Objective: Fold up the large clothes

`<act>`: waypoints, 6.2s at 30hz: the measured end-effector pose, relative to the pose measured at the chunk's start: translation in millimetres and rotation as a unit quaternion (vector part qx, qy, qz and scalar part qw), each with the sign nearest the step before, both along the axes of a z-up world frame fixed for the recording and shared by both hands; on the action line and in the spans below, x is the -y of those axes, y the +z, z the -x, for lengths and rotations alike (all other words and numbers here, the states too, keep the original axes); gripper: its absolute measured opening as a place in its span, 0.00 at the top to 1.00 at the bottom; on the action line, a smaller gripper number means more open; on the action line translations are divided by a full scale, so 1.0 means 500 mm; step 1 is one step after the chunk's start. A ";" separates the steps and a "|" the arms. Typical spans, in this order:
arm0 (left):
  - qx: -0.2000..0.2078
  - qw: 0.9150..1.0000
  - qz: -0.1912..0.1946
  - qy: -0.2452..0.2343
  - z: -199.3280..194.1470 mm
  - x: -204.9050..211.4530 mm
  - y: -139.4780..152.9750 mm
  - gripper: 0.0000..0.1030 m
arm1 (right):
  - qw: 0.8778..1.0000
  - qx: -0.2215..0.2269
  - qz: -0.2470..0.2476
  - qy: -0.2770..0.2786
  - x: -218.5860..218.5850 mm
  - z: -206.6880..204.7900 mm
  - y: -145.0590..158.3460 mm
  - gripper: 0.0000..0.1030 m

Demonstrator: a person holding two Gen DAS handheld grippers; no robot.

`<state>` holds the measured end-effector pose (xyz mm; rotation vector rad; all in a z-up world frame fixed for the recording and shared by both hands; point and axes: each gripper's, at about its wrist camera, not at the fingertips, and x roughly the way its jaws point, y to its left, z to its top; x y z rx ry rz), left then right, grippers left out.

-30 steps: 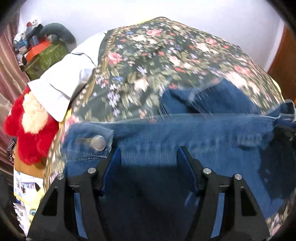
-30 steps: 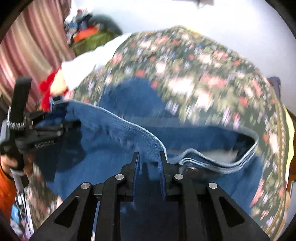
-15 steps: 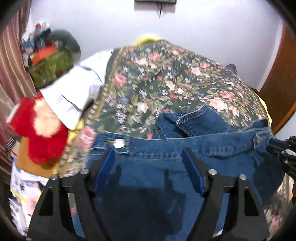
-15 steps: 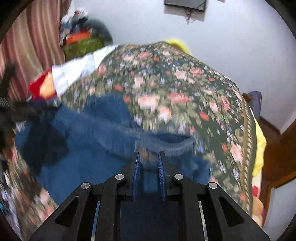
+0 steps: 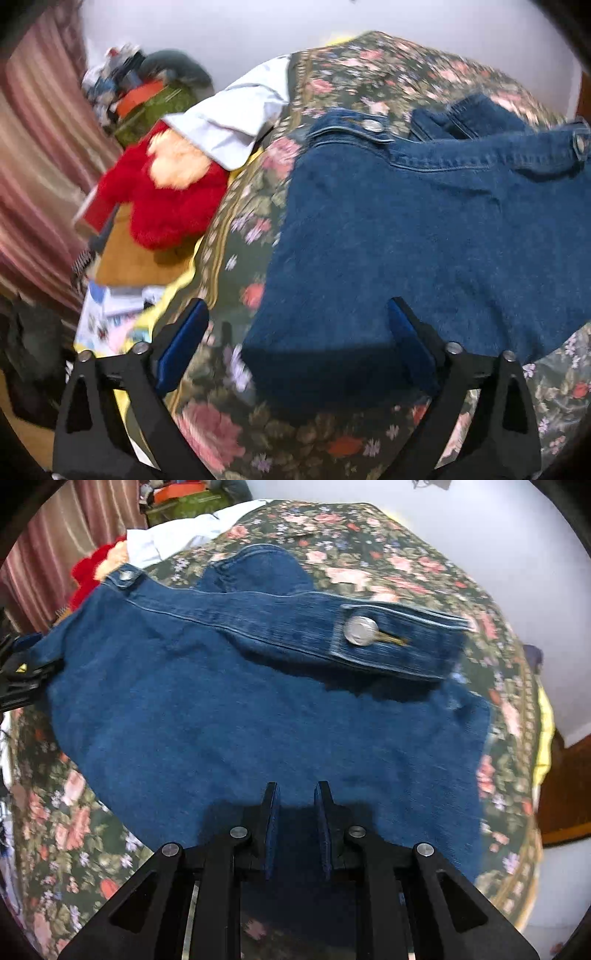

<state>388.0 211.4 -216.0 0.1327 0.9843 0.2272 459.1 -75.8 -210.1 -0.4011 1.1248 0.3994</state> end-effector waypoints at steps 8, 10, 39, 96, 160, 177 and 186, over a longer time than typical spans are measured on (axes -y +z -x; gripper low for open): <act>-0.006 0.998 0.050 0.033 0.029 -0.041 0.004 0.02 | 0.998 0.003 -0.012 -0.066 0.119 0.012 0.041 0.86; -0.003 0.998 0.042 0.037 0.040 -0.034 0.011 0.02 | 0.997 -0.004 -0.024 -0.078 0.153 0.016 0.051 0.86; 0.064 0.963 0.238 0.105 0.155 0.031 0.049 0.02 | 0.994 0.056 -0.087 -0.034 0.028 0.090 0.188 0.85; 0.147 0.980 0.097 0.091 0.142 0.105 0.101 0.66 | 0.953 -0.244 -0.141 0.112 -0.340 0.087 -0.095 0.85; -0.006 0.983 0.155 -0.094 0.146 0.332 0.003 0.10 | 0.999 0.005 -0.046 -0.011 0.077 0.179 0.078 0.85; 0.037 0.991 0.093 -0.086 0.177 0.307 0.072 0.05 | 0.992 0.041 -0.100 -0.067 0.179 0.160 0.146 0.00; 0.056 0.994 0.089 -0.042 0.042 0.195 0.105 0.05 | 0.982 0.007 -0.188 -0.032 0.083 0.043 0.214 0.00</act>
